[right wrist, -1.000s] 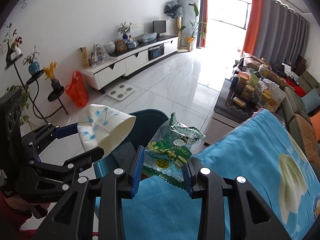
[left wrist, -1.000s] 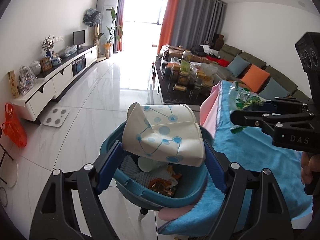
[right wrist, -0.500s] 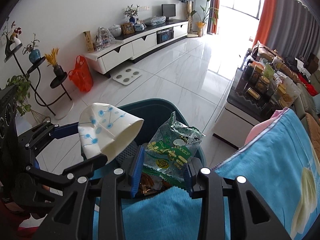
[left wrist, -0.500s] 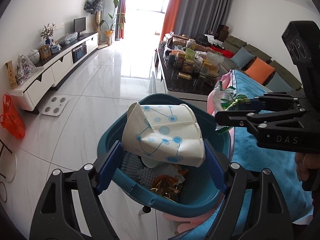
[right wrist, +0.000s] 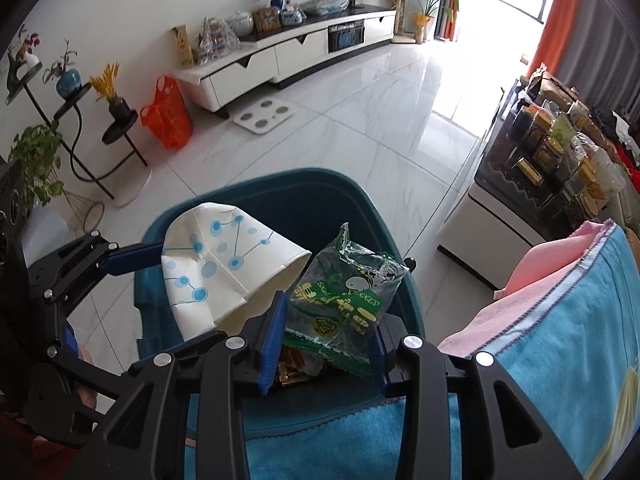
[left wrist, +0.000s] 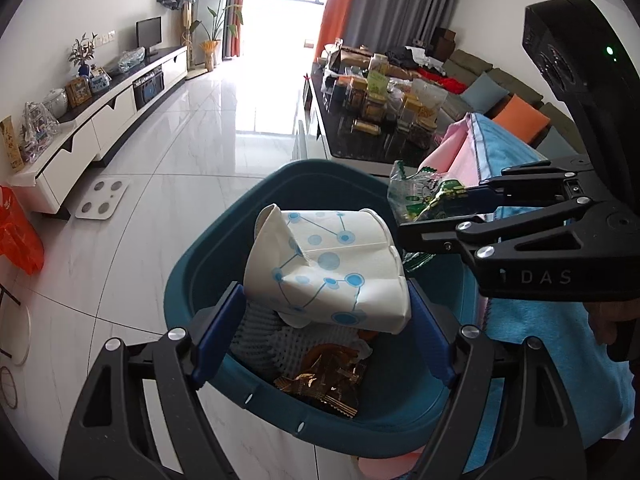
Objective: Collect trash
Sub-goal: 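Open both grippers over the teal bin to drop the items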
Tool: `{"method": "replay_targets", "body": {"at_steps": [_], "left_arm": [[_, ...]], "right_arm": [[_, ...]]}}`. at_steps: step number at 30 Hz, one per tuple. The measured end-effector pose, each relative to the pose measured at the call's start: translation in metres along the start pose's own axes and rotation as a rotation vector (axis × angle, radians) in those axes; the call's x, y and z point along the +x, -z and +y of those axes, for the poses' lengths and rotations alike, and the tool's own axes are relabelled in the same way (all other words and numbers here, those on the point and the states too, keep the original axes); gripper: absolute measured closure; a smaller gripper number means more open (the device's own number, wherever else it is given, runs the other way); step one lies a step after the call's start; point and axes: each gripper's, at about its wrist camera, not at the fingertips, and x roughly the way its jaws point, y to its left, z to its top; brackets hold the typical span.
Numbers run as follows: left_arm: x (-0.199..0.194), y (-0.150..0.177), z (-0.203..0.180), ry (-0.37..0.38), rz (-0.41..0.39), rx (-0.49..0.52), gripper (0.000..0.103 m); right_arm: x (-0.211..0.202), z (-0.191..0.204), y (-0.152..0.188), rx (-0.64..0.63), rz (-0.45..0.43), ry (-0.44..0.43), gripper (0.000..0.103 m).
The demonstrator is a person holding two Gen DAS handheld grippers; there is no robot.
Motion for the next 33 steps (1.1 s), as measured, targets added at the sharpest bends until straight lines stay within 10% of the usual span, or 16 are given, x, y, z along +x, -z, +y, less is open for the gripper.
{"method": "replay_targets", "body": {"at_steps": [24, 33], "left_arm": [[0.008, 0.004, 0.011, -0.031, -0.002, -0.015, 0.022], [-0.014, -0.001, 0.005, -0.059, -0.057, -0.006, 0.010]], "right_arm": [[-0.002, -0.007, 0.002, 0.006, -0.007, -0.009, 0.049], [-0.039, -0.016, 0.011, 0.040, -0.116, 0.013, 0.027]]}}
